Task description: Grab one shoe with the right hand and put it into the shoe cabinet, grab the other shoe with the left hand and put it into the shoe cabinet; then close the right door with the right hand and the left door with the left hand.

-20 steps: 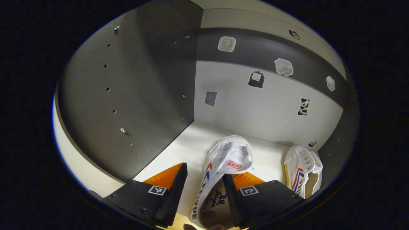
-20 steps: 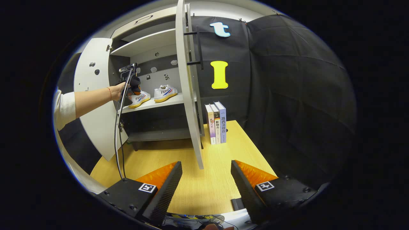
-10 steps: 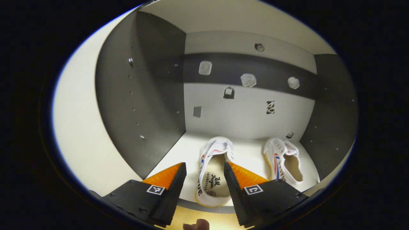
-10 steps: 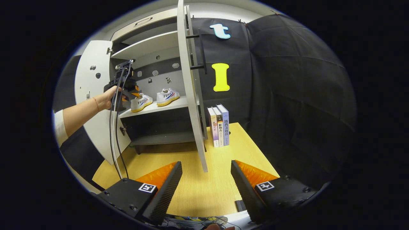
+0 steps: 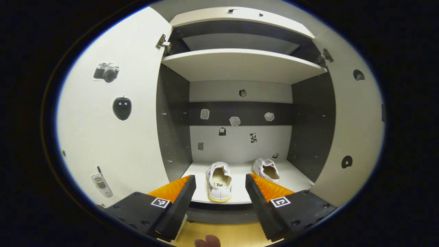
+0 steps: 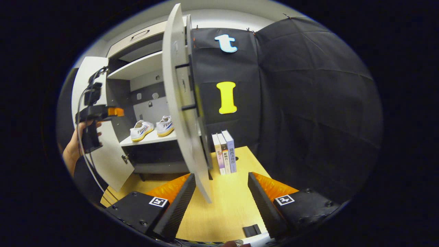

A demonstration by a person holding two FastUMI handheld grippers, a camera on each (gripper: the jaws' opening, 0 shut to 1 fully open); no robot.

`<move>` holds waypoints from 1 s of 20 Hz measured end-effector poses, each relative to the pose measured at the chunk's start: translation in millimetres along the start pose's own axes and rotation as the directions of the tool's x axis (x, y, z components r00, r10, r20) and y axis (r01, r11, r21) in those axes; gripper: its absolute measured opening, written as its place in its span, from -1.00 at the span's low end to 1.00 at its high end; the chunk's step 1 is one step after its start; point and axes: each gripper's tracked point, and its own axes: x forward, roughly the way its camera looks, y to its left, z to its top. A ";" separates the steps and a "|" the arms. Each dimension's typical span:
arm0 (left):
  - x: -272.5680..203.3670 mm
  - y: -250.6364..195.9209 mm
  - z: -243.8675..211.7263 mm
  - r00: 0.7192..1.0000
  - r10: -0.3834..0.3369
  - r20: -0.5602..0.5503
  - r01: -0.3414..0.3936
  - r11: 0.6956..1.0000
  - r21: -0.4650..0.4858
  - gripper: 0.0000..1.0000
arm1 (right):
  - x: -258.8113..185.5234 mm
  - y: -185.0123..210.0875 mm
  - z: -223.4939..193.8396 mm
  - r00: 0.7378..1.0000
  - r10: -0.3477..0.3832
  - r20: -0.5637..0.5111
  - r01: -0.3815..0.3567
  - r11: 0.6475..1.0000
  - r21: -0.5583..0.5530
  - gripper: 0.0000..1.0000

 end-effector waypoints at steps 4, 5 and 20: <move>-53.6 6.1 -3.1 0.999 -0.031 0.008 0.031 1.000 0.002 0.87 | 25.7 -17.1 65.1 0.994 -0.036 0.104 0.037 0.999 -0.015 0.94; -64.4 8.6 -3.1 0.999 -0.032 0.013 0.032 0.999 0.009 0.87 | 32.9 -17.7 76.4 0.992 -0.033 0.118 0.036 0.999 -0.021 0.97; -152.6 -1.0 -29.0 0.986 -0.164 -0.024 0.163 0.985 -0.055 0.91 | 65.9 21.9 130.8 0.981 0.043 0.190 -0.027 0.996 -0.082 0.83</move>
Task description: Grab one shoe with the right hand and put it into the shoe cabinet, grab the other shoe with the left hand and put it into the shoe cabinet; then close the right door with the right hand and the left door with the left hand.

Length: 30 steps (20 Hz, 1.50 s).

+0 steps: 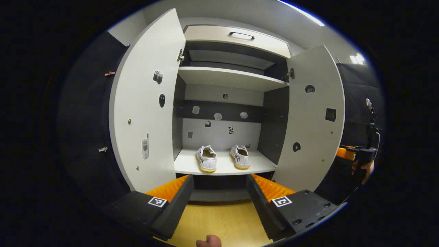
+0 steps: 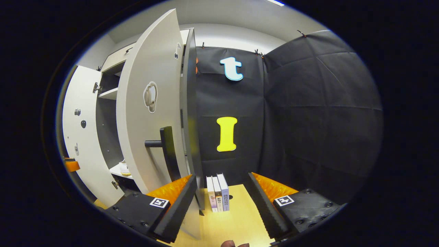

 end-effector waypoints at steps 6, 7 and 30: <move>-4.4 4.3 -6.3 1.000 -0.004 -0.013 0.004 1.000 0.013 0.91 | -7.7 12.5 1.0 1.000 -0.011 0.008 0.011 1.000 -0.002 0.92; -5.6 5.2 -8.1 1.000 -0.004 -0.018 0.004 1.000 0.008 0.91 | -7.8 16.2 -0.6 1.000 -0.007 0.001 0.007 1.000 0.005 0.93; -49.7 74.8 -10.6 0.994 0.108 0.007 -0.107 0.993 -0.042 0.91 | -20.0 187.5 -6.5 0.966 0.259 0.012 -0.259 0.966 0.000 0.95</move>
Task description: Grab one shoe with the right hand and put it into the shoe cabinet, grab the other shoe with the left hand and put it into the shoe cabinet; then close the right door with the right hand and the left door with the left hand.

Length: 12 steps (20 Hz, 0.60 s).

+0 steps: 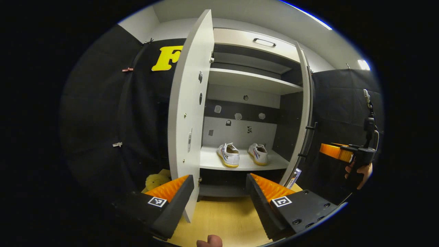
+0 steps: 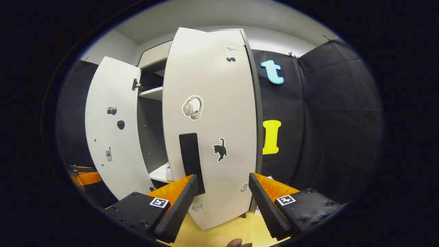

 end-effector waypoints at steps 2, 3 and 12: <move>-1.9 9.5 1.1 1.000 0.009 0.003 -0.009 1.000 -0.006 0.91 | -2.9 2.4 -2.0 1.000 -0.004 -0.002 0.004 1.000 0.003 0.95; -3.1 15.9 3.4 1.000 0.015 0.006 -0.015 1.000 -0.009 0.91 | -4.6 2.0 -5.2 1.000 -0.008 -0.008 0.008 1.000 -0.002 0.96; -10.1 103.5 24.8 0.988 0.147 0.057 -0.145 0.989 -0.025 0.90 | -21.9 -5.7 -13.8 0.998 -0.056 -0.021 0.056 0.998 -0.016 0.95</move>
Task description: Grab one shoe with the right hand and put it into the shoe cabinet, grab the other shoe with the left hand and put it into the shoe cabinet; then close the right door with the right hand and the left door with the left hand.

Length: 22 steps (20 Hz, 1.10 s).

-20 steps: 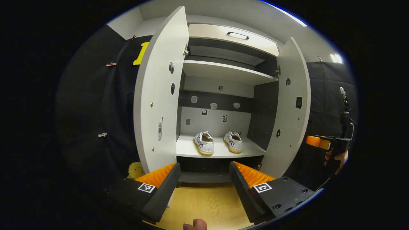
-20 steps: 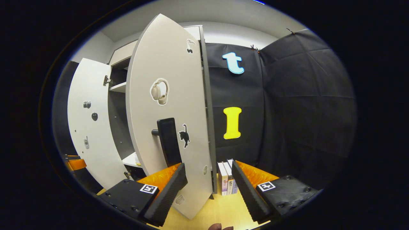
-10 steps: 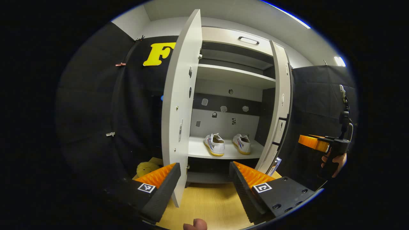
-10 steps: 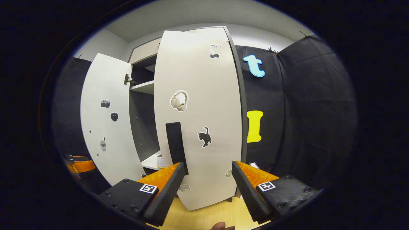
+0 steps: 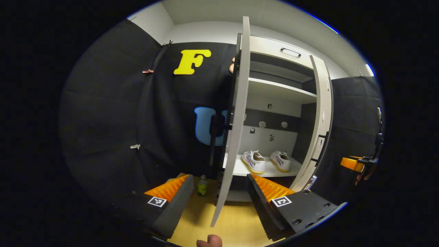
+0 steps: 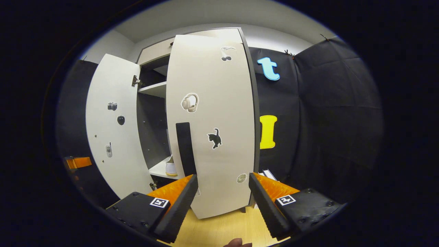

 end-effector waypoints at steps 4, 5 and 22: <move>15.7 40.1 3.6 0.997 0.069 0.019 -0.069 0.998 0.010 0.90 | -8.2 -8.8 0.6 0.999 -0.036 0.009 0.036 0.999 -0.008 0.96; 20.6 52.2 5.9 0.996 0.085 0.020 -0.086 0.996 0.012 0.90 | -10.0 -10.4 0.6 0.999 -0.045 0.010 0.045 0.999 -0.006 0.95; 88.5 69.4 4.0 0.993 0.115 0.035 -0.118 0.988 0.104 0.89 | -39.7 -42.4 1.7 0.989 -0.149 0.019 0.148 0.989 0.022 0.96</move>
